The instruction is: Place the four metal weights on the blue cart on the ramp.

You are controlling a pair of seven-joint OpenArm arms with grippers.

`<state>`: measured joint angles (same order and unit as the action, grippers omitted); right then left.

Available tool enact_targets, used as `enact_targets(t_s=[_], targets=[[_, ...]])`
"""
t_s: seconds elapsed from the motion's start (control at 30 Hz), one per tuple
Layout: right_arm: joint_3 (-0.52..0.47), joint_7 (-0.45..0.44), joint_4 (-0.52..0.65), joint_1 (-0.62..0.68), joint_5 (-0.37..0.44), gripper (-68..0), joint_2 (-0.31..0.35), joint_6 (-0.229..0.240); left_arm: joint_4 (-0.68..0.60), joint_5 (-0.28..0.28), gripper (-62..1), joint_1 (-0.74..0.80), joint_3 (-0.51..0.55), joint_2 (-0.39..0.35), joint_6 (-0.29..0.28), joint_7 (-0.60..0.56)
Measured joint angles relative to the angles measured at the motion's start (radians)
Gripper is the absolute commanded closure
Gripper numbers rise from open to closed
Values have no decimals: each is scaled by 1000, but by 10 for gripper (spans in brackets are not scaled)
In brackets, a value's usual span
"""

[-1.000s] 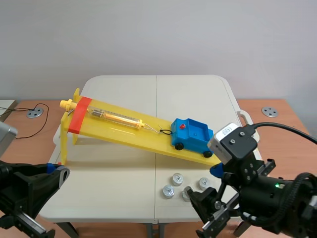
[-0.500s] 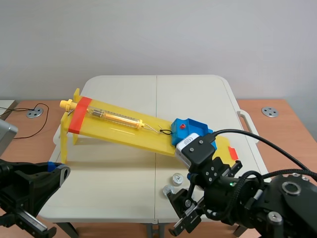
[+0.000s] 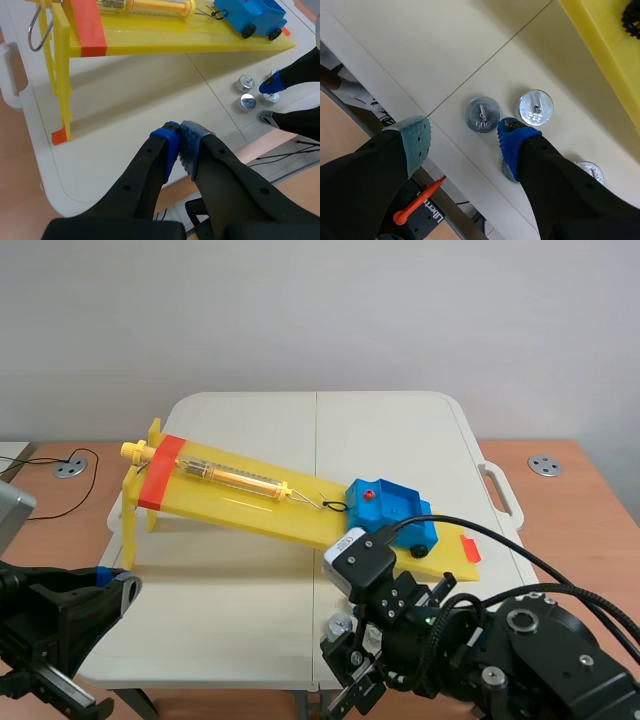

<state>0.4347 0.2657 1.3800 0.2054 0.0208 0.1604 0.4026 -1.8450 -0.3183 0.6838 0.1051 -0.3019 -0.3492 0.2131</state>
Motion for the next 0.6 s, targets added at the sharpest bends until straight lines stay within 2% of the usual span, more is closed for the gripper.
enact_targets(t_s=[0.33, 0.6], targets=[[26, -25, -7, -16, -41, -305, -5, -21, 0, 0, -27, 0, 0, 0, 0, 0], [41, -34, -80, -64, -52, -305, -35, -26, 0, 0, -27, 0, 0, 0, 0, 0]])
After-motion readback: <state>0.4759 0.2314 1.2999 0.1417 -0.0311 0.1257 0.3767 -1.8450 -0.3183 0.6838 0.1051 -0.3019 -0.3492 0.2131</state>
